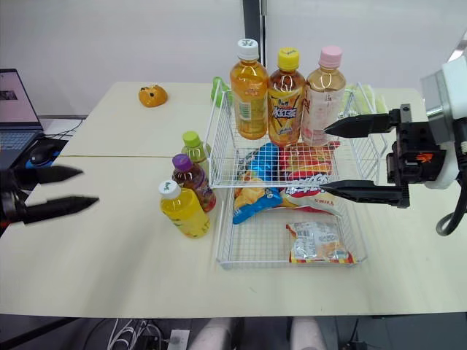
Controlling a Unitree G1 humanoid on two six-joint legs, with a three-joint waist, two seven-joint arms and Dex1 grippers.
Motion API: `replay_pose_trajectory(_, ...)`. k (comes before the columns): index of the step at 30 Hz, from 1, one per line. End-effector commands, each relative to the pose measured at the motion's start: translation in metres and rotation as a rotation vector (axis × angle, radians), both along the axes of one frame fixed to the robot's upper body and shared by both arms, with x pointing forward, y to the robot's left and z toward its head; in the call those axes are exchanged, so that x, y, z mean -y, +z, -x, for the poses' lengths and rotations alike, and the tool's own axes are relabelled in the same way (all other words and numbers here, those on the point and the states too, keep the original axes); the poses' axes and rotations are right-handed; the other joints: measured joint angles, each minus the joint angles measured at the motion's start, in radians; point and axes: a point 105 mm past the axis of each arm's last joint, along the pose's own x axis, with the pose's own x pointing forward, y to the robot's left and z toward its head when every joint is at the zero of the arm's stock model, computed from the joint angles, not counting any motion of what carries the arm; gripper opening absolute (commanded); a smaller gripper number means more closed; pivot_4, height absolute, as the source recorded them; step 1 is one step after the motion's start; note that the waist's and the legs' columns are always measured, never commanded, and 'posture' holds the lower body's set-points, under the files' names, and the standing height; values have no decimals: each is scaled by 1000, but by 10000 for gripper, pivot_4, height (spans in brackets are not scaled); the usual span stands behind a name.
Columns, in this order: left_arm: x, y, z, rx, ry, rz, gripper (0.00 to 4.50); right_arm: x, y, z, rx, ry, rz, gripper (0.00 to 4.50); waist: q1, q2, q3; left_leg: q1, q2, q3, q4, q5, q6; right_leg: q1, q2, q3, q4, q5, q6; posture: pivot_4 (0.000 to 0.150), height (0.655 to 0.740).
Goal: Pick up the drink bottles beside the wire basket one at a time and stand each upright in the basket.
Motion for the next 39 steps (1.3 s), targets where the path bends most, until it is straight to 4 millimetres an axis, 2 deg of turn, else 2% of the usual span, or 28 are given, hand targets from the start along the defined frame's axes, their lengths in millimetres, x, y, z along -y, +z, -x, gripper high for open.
replay_pose_trajectory(1, 24, 6, 15, 73, 2, 46, 44690, -3, 6, 2, 18, 41, 5, 45000, 7, 0, 0, 0, 0, 0, 0, 0, 0, 0, 0, -1, 0, 0, 0, 1500, 7400)
replay_pose_trajectory(3, 44, -5, 18, 78, 3, 103, 44690, -5, 6, 2, 0, 55, 4, 45000, 9, 1, -1, 0, -1, 0, 0, 0, 0, 1, -1, 0, 0, 0, 0, 1500, 7400)
replay_pose_trajectory(5, 53, -8, 19, 90, 21, 136, 44690, -6, 6, 2, -8, 61, 4, 45000, 11, 0, -1, 0, -2, 0, 1, 0, 0, 1, -1, -1, 0, 0, 0, 1500, 7400)
replay_pose_trajectory(8, 74, -19, 9, 147, 98, 197, 44690, -11, 0, 4, -34, 89, 6, 45000, 13, 1, -2, 1, -2, 0, 1, 0, 0, 1, -1, -1, 1, 0, 0, 1500, 7400)
replay_pose_trajectory(15, 97, -17, -18, 286, 289, 265, 44690, -14, -3, 6, -32, 104, 3, 45000, 25, 1, -2, 2, -2, 2, 1, 0, 0, 2, 1, 0, 1, 0, 0, 1500, 7400)
replay_pose_trajectory(20, 102, -21, -30, 317, 399, 231, 44690, -14, -1, 4, -25, 104, -3, 45000, 30, 1, -2, 2, -3, 3, 1, 0, 0, 2, 1, 1, 1, 0, 0, 1500, 7400)
replay_pose_trajectory(25, 122, -27, -39, 323, 398, 240, 44690, -14, -1, 3, -22, 106, -10, 45000, 34, 1, -2, 2, -3, 3, 1, 0, 0, 2, 1, 1, 1, 0, 0, 1500, 7400)
replay_pose_trajectory(28, 128, -29, -43, 329, 402, 232, 44690, -14, 0, 3, -21, 108, -13, 45000, 34, 1, -2, 2, -3, 3, 1, 0, 0, 2, 1, 1, 1, 0, 0, 1500, 7400)
replay_pose_trajectory(31, 124, -32, -48, 341, 430, 205, 39195, -13, -1, 3, -22, 105, -13, 45000, 33, 1, -2, 2, -3, 3, 0, 0, 0, 2, 1, 1, 1, 0, 0, 1500, 7400)
replay_pose_trajectory(39, 134, -40, -50, 320, 393, 211, 13959, -13, 0, 3, -18, 96, -17, 45000, 34, 0, -2, 2, -3, 3, 0, 0, 0, 2, 1, 1, 0, 0, 0, 1500, 7400)
